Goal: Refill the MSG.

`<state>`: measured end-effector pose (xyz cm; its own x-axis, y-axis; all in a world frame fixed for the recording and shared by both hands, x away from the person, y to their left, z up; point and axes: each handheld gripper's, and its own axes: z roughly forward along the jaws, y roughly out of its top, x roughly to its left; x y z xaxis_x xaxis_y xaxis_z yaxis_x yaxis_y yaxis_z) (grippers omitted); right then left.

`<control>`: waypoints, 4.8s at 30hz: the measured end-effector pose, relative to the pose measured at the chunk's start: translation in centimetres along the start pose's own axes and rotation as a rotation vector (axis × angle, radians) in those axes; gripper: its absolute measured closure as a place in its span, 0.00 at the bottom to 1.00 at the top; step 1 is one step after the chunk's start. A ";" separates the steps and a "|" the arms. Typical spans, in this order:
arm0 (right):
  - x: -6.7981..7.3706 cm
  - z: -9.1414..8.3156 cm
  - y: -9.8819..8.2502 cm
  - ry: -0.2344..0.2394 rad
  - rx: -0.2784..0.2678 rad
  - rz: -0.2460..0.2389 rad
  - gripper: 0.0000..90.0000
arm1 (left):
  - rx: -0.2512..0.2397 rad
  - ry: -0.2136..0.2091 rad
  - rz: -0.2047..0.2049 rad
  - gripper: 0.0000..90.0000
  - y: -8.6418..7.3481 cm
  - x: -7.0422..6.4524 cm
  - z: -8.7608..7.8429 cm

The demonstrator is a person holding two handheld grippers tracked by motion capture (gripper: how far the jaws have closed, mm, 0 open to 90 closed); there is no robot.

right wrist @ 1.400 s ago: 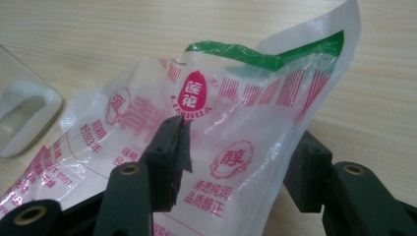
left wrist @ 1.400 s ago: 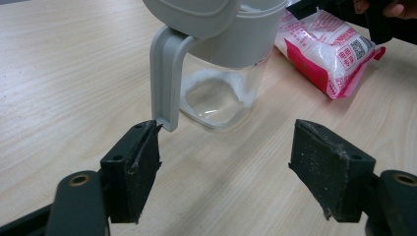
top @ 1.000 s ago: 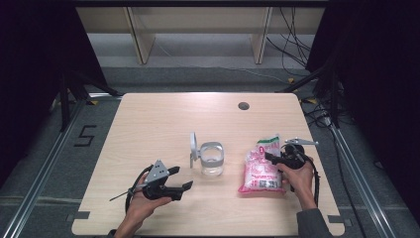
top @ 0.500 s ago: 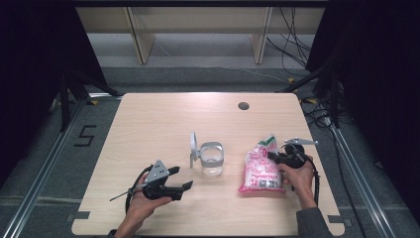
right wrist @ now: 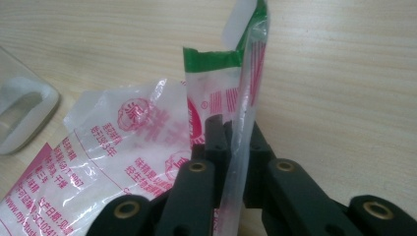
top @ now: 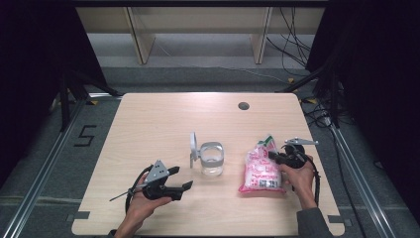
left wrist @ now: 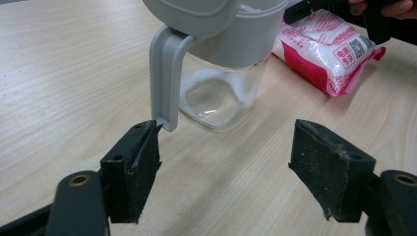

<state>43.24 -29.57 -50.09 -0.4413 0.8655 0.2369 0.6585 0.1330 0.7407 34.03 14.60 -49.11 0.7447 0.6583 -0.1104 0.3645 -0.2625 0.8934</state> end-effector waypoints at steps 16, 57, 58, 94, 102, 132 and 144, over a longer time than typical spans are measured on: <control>0.4 0.0 0.0 -0.014 0.011 -0.019 1.00 | 0.005 0.002 -0.012 0.29 -0.1 -0.3 0.2; 8.9 -8.0 2.5 0.085 -0.353 -0.146 1.00 | 0.024 -0.133 0.121 0.32 2.0 -9.5 11.4; 9.1 -8.1 2.5 0.082 -0.360 -0.157 1.00 | 0.030 -0.127 0.119 0.32 2.3 -9.7 11.8; 13.0 -10.9 5.6 0.074 -0.493 -0.302 1.00 | -0.210 0.088 0.009 0.75 3.9 -13.7 16.1; 13.8 -9.2 6.9 0.086 -0.437 -0.319 1.00 | -0.222 0.049 -0.023 0.77 3.5 -13.1 16.2; 17.8 -5.0 11.2 0.122 -0.223 -0.445 1.00 | -0.275 0.009 -0.055 0.80 3.7 -12.2 15.7; 18.5 -4.4 11.6 0.113 -0.163 -0.452 1.00 | -0.293 -0.009 -0.063 0.80 3.8 -12.0 16.1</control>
<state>40.05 -14.09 -34.34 -0.7299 0.6799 -0.0710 0.2860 0.3980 0.8716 35.45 -5.67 -51.37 0.7313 0.6599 -0.1723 0.2344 -0.0060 0.9721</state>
